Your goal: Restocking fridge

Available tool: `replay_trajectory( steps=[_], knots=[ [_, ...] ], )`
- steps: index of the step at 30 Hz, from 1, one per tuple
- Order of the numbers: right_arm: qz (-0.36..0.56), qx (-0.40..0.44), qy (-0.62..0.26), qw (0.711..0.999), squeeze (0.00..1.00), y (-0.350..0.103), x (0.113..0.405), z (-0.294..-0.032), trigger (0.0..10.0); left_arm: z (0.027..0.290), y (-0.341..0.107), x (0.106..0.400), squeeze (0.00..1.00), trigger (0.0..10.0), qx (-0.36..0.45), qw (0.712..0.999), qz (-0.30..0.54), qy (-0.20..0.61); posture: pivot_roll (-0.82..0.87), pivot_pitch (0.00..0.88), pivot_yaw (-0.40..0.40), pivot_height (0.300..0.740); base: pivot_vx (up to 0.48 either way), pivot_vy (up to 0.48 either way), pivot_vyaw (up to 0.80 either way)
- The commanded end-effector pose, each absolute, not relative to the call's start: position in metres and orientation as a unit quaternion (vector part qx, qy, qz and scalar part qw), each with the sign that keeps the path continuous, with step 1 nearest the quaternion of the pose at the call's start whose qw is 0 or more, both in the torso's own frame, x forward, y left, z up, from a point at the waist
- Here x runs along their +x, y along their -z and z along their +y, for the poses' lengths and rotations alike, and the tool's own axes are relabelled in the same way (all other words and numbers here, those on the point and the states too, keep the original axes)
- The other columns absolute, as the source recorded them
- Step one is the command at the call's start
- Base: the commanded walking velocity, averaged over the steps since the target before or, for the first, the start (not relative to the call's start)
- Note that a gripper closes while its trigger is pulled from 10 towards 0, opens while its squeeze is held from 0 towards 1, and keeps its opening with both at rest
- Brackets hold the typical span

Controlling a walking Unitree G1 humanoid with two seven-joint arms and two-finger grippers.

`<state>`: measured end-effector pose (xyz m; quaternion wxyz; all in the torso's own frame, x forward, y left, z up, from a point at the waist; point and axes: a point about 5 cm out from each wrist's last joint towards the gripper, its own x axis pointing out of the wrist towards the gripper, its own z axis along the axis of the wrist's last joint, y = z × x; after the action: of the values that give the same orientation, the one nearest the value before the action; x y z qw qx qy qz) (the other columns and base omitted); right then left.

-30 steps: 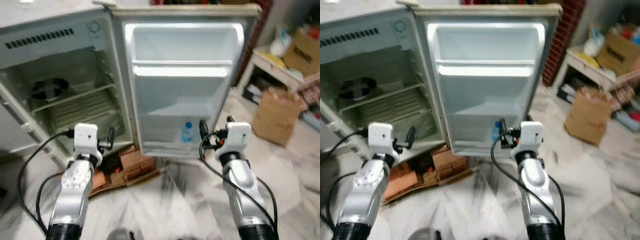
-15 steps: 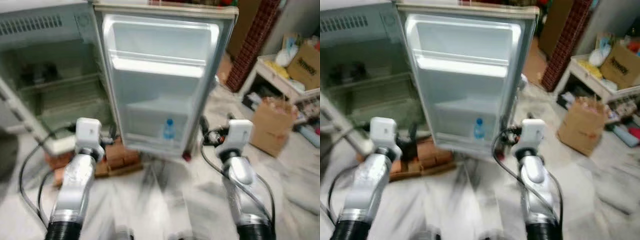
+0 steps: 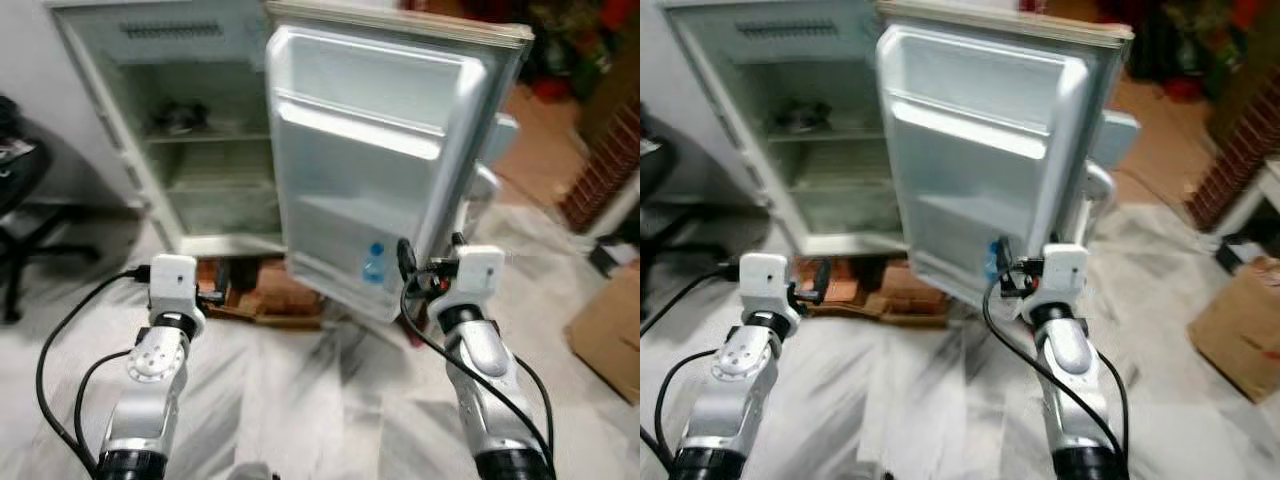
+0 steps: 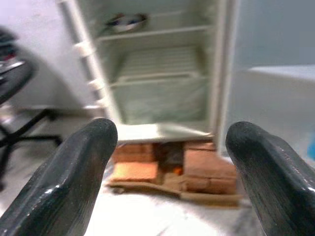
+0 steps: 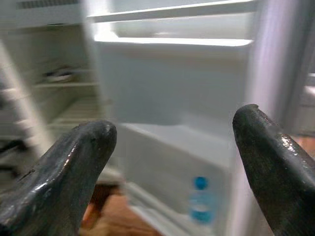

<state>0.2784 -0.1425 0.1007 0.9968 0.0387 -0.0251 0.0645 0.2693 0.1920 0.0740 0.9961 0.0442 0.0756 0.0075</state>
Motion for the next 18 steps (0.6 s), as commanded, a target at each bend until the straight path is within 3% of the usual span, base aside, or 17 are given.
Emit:
replay_trajectory(
  steps=[1,8,18],
  knots=[
    [-0.036,0.040,-0.062,0.997,0.00,-0.1062,0.2790,-0.1452,10.0,0.1911,-0.0785,0.2704,0.00,10.0,0.040,0.997,0.067,-0.008,0.04,0.024,0.018,0.740,0.000,0.000,0.65],
    [-0.033,0.051,-0.063,0.996,0.00,-0.1069,0.2813,-0.1429,10.0,0.1885,-0.0824,0.2726,0.00,10.0,0.032,0.998,0.054,-0.002,0.05,0.022,0.016,0.740,0.000,0.000,0.00],
    [-0.039,0.043,-0.060,0.997,0.00,-0.1083,0.2812,-0.1464,10.0,0.1879,-0.0829,0.2731,0.00,10.0,0.030,0.998,0.054,0.003,0.04,0.022,0.016,0.740,0.411,0.000,0.04]
  ],
)
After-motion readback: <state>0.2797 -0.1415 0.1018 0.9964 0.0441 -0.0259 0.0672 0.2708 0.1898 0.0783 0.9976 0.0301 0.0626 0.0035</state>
